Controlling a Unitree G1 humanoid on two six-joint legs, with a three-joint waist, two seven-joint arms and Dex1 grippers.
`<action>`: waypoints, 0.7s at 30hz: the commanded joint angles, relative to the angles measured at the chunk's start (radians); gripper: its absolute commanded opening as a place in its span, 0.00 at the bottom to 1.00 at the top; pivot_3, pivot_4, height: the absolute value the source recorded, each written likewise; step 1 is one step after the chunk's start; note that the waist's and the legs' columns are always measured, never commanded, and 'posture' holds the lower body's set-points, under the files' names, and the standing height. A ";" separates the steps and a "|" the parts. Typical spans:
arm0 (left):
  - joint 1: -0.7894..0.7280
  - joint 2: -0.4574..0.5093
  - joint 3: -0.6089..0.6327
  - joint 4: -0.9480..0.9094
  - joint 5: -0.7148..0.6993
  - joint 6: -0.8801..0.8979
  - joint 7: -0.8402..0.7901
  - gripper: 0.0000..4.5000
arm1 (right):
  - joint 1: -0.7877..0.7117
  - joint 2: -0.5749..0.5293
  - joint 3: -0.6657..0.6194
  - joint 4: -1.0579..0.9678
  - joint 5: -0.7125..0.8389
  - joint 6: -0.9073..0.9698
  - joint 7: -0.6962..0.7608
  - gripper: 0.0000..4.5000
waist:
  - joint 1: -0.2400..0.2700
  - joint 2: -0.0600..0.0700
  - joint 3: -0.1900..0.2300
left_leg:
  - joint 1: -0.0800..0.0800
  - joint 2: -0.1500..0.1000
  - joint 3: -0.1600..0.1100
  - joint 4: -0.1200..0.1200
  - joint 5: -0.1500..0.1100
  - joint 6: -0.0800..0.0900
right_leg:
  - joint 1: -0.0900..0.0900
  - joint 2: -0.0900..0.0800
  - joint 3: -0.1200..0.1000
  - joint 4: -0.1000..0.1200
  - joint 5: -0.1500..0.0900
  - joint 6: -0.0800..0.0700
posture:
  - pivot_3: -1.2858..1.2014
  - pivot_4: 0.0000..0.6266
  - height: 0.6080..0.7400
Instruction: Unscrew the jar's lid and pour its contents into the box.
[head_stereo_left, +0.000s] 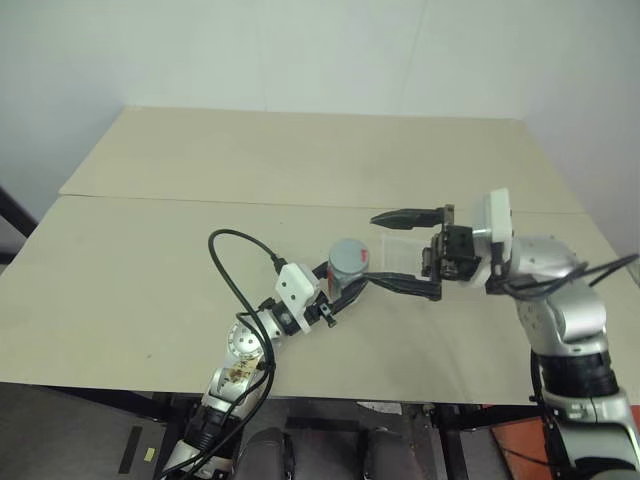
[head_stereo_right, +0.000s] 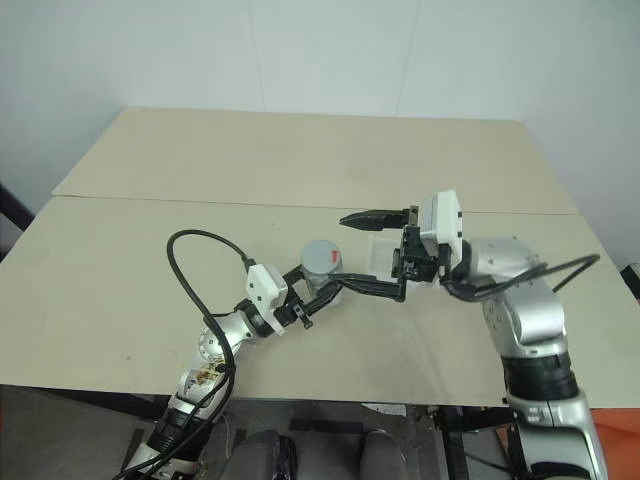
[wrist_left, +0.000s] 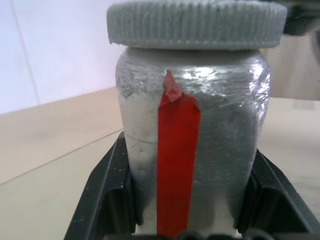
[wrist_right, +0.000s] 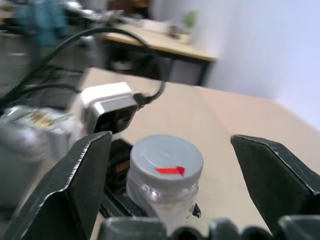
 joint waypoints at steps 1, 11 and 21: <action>-0.027 -0.015 0.002 0.003 0.020 -0.041 0.022 0.44 | 0.029 0.035 0.008 -0.145 -0.045 0.057 -0.178 0.99 | 0.001 0.000 0.000 | 0.000 0.000 0.000 0.000 0.000 0.000 | 0.000 0.000 0.000 0.000 0.000 0.000 | 0.52 0.24 1.00; -0.040 -0.026 0.001 0.024 0.031 -0.058 0.030 0.44 | 0.073 0.086 0.079 -0.202 -0.149 0.101 -0.344 0.99 | 0.001 0.000 0.000 | 0.000 -0.001 0.000 0.000 -0.001 0.002 | 0.000 0.000 0.000 -0.001 0.000 0.000 | 0.52 0.24 1.00; -0.030 -0.031 -0.008 0.015 0.038 -0.063 0.035 0.44 | 0.054 0.140 0.131 -0.179 -0.183 0.109 -0.398 0.99 | 0.001 0.000 0.000 | 0.000 -0.001 0.000 0.000 -0.001 0.002 | 0.001 0.000 0.000 -0.001 0.000 0.000 | 0.52 0.24 1.00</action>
